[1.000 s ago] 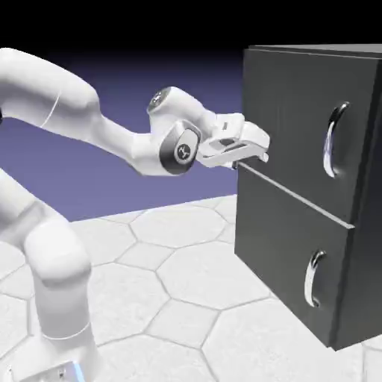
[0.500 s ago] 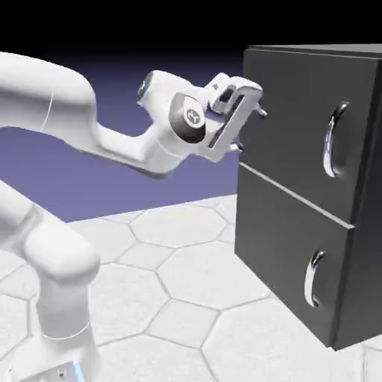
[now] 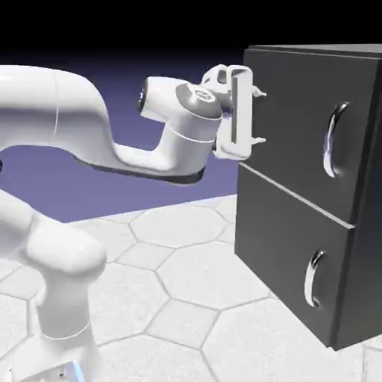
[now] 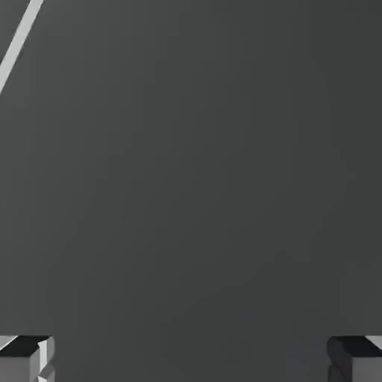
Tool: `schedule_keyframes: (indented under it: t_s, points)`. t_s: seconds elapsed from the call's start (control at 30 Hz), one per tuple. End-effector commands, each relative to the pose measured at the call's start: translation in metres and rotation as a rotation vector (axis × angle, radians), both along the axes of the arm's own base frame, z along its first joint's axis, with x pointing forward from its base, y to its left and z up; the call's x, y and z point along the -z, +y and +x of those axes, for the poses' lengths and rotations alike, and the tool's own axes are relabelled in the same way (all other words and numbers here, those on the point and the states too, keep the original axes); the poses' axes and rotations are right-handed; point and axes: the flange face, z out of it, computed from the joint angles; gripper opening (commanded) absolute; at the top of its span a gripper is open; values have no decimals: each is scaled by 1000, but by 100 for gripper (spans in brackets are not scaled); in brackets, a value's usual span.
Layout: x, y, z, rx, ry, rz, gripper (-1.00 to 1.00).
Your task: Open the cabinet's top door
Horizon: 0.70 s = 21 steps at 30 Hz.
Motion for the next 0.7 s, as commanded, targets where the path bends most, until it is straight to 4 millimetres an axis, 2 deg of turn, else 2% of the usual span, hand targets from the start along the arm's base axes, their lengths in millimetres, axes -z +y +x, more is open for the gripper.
schedule_keyframes:
  t_s: [0.0, 0.33, 0.67]
  points:
    - [1, -4, 1, -8, -13, -44, 0]
    - [18, -49, 15, -65, -130, -483, 0]
    - [52, -99, 40, -95, -211, -930, 0]
